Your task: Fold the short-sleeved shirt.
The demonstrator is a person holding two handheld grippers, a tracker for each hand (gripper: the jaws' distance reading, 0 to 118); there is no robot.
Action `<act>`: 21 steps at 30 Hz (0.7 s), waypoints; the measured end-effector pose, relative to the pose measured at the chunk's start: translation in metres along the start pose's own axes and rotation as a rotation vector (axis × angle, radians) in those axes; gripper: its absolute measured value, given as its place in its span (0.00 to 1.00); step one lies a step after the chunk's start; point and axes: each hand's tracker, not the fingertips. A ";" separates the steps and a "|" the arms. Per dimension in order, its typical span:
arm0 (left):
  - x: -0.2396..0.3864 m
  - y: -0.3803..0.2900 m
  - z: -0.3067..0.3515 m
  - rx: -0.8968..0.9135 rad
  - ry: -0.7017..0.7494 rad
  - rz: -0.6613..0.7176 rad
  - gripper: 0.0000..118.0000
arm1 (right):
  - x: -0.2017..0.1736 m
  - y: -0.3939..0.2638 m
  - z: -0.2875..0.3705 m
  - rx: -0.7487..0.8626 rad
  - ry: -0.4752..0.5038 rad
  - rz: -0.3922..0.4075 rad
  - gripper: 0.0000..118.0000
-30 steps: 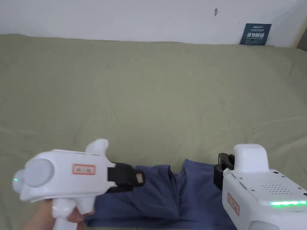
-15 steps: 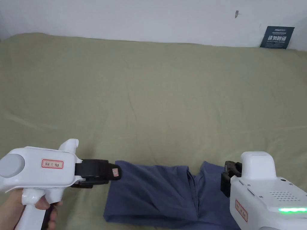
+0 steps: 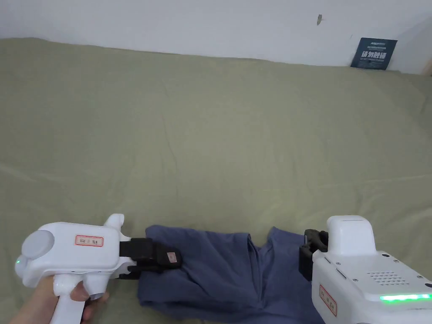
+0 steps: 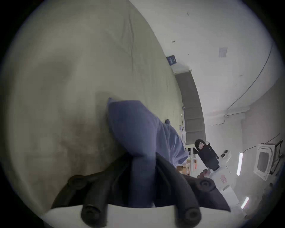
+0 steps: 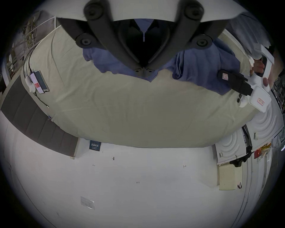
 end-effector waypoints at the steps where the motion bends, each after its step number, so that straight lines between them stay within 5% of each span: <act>1: 0.004 -0.001 0.007 0.021 0.024 -0.030 0.12 | 0.001 0.001 0.000 0.005 -0.002 0.003 0.00; 5: 0.024 -0.013 0.052 0.148 0.070 -0.068 0.12 | 0.004 0.010 0.001 0.034 0.006 -0.001 0.00; 14: 0.063 -0.047 0.186 0.387 0.435 -0.156 0.12 | 0.007 0.023 0.013 0.102 0.041 0.001 0.00; 21: 0.129 -0.050 0.137 0.247 0.463 -0.360 0.12 | 0.012 0.020 0.020 0.113 0.032 -0.013 0.00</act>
